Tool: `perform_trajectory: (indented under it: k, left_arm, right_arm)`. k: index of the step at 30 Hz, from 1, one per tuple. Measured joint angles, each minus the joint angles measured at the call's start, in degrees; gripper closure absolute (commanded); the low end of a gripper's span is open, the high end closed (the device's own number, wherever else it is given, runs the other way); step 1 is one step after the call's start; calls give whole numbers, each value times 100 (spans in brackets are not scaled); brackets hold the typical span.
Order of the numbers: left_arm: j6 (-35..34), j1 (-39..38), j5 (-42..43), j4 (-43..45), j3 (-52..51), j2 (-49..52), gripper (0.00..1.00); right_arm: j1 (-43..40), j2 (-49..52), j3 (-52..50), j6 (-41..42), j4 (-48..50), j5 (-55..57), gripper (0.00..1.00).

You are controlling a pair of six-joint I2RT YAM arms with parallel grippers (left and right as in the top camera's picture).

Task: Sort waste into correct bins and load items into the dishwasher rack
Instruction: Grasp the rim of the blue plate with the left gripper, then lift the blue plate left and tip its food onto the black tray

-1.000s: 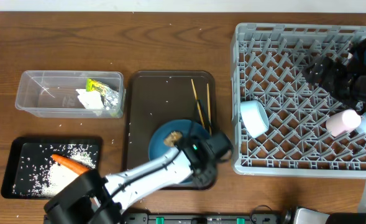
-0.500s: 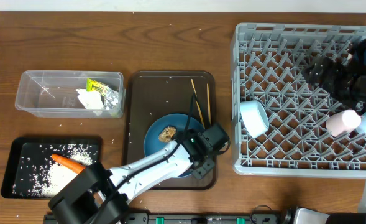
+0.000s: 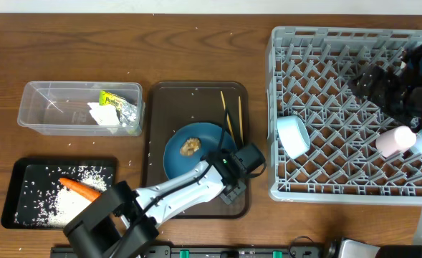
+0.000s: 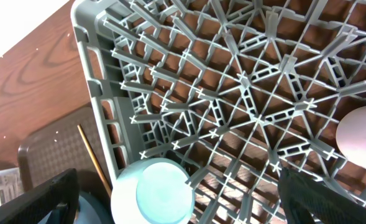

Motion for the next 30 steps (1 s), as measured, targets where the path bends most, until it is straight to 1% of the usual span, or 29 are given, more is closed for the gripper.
perform_trajectory:
  k: [4, 8, 11, 14, 17, 21, 24, 26, 30]
  left_arm:
    - [33, 0, -105, -243, 129, -2, 94]
    - [-37, 4, -105, -951, 726, -105, 94]
    - [-376, 4, -256, -1423, 1478, -352, 94]
    - [-774, 101, -476, -1480, 2103, -758, 94]
    - [-1290, 411, -603, -1480, 2422, -1222, 94]
    - [-2046, 1351, -621, -1694, 2468, -1685, 94]
    - [-2376, 2358, -319, -1810, 2463, -1880, 94]
    - [-2505, 3209, 55, -1858, 2461, -2022, 93]
    - [-2437, 4975, 1158, -1897, 2455, -2310, 94]
  right_arm:
    - [0, 0, 0, 0, 0, 0, 5]
    - [0, 0, 0, 0, 0, 0, 5]
    - [0, 0, 0, 0, 0, 0, 6]
    - [0, 0, 0, 0, 0, 0, 6]
    - [0, 0, 0, 0, 0, 0, 6]
    - [0, 0, 0, 0, 2, 0, 6]
    - [0, 0, 0, 0, 0, 0, 5]
    - [0, 0, 0, 0, 2, 0, 5]
    - [0, 0, 0, 0, 2, 0, 5]
